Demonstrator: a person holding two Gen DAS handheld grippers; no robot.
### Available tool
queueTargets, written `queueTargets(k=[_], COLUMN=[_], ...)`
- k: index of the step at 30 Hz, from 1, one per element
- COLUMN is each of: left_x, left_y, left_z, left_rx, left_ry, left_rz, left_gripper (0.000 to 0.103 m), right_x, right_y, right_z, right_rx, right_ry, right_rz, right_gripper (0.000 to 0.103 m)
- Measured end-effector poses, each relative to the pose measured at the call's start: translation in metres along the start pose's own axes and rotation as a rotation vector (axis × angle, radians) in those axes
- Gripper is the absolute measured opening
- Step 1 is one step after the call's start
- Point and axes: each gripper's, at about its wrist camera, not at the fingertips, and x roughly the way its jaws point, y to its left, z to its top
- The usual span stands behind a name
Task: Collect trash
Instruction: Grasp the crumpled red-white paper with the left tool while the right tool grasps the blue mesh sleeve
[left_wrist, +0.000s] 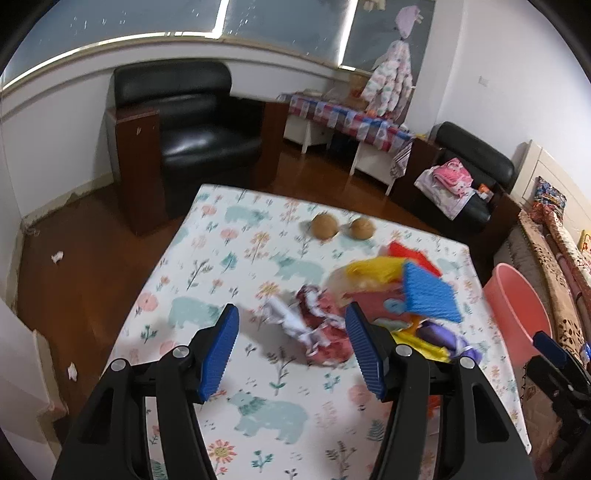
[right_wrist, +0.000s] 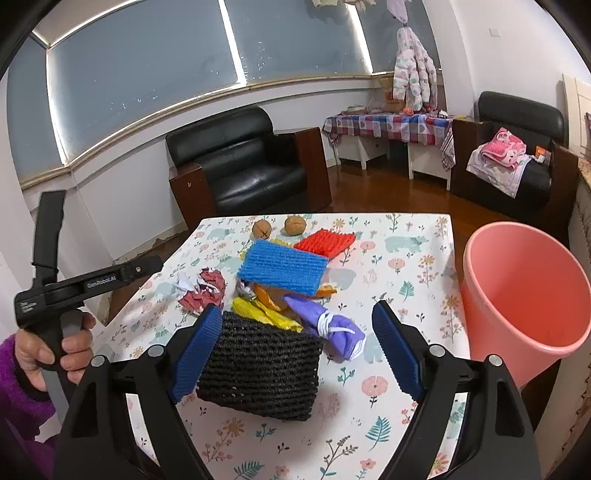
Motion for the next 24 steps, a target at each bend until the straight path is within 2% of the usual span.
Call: queueTargets(k=[4,12,18,22,24], left_x=[0.013,0.043,0.064,0.074,0.077], left_y=[0.008,0.005,0.002,0.000,0.000], left_z=[-0.008,-0.009,-0.005,-0.003,-0.003], left_rx=[-0.027,-0.029,-0.041,-0.042,-0.042], left_ry=[0.043,0.092,0.135,0.148,0.146], left_rz=[-0.003,0.002,-0.016,-0.040,-0.043], left_gripper=[0.059,0.059,0.039,0.015,0.011], right_x=[0.002,0.005,0.018,0.037,0.053], right_y=[-0.004,-0.013,-0.023,-0.027,-0.030], right_z=[0.000,0.002,0.022,0.038,0.043], right_rx=[0.013,0.032,0.057,0.065,0.077], right_ry=[0.009,0.011,0.012,0.024,0.057], right_rz=[0.003,0.012,0.029,0.056,0.064], right_gripper=[0.080,0.078,0.078,0.078,0.078])
